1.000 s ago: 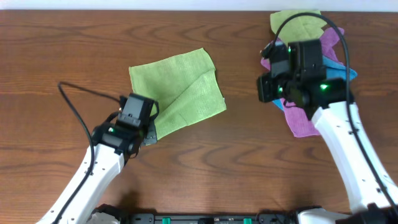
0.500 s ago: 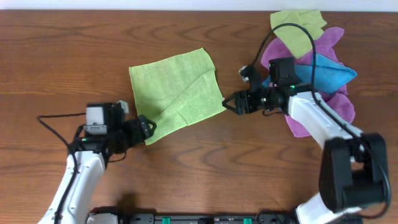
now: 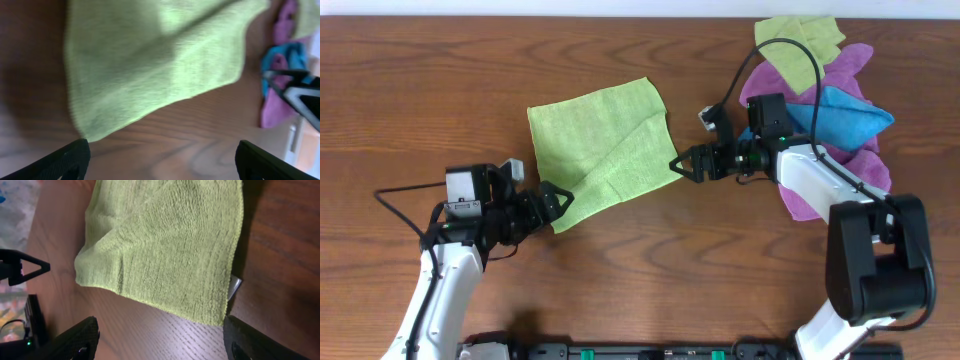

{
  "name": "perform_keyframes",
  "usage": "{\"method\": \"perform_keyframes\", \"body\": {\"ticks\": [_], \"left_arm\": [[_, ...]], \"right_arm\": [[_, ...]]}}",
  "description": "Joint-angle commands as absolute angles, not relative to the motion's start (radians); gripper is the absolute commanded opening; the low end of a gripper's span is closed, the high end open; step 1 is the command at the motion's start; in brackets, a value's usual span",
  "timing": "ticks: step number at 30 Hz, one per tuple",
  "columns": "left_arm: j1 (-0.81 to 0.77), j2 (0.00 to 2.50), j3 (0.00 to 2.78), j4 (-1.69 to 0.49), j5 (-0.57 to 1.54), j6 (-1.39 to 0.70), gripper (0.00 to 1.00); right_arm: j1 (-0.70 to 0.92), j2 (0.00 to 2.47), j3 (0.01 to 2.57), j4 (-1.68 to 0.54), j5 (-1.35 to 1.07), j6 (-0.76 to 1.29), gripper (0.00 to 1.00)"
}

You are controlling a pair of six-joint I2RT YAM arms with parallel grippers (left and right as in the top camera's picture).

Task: Fold the cloth
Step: 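Grasp the green cloth's lower left and lower right corners with both grippers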

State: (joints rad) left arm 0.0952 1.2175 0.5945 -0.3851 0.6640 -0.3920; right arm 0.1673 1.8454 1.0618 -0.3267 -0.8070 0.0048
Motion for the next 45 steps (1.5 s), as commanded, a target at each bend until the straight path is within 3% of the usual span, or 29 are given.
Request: {"method": "perform_keyframes", "body": {"ticks": [1, 13, 35, 37, 40, 42, 44, 45], "left_arm": [[0.113, 1.217, 0.568, -0.373, 0.585, -0.400, 0.94], [0.131, 1.369, 0.524, -0.319, 0.707, -0.352, 0.87], [0.130, 1.453, 0.445, -0.121, 0.690, -0.450, 0.81], [0.130, 1.485, 0.445, -0.095, 0.722, -0.451, 0.78], [0.130, 1.522, 0.445, -0.064, 0.739, -0.475, 0.72], [0.130, 1.531, 0.445, -0.055, 0.753, -0.480, 0.50], [0.130, 1.531, 0.445, -0.055, 0.753, -0.480, 0.23], [0.130, 1.531, 0.445, -0.055, 0.753, -0.480, 0.12]], "right_arm": [[0.165, 1.847, 1.064, -0.310, -0.786, 0.016, 0.80], [0.164, 1.946, 1.064, -0.237, -0.799, 0.112, 0.71], [0.213, 2.016, 1.064, -0.250, -0.789, 0.120, 0.68], [0.219, 2.016, 1.064, -0.250, -0.786, 0.119, 0.63], [0.224, 2.016, 1.064, -0.250, -0.765, 0.120, 0.49], [0.224, 2.016, 1.064, -0.244, -0.755, 0.139, 0.24], [0.224, 2.016, 1.064, -0.226, -0.748, 0.168, 0.06], [0.224, 2.016, 1.064, -0.218, -0.748, 0.181, 0.01]]}}
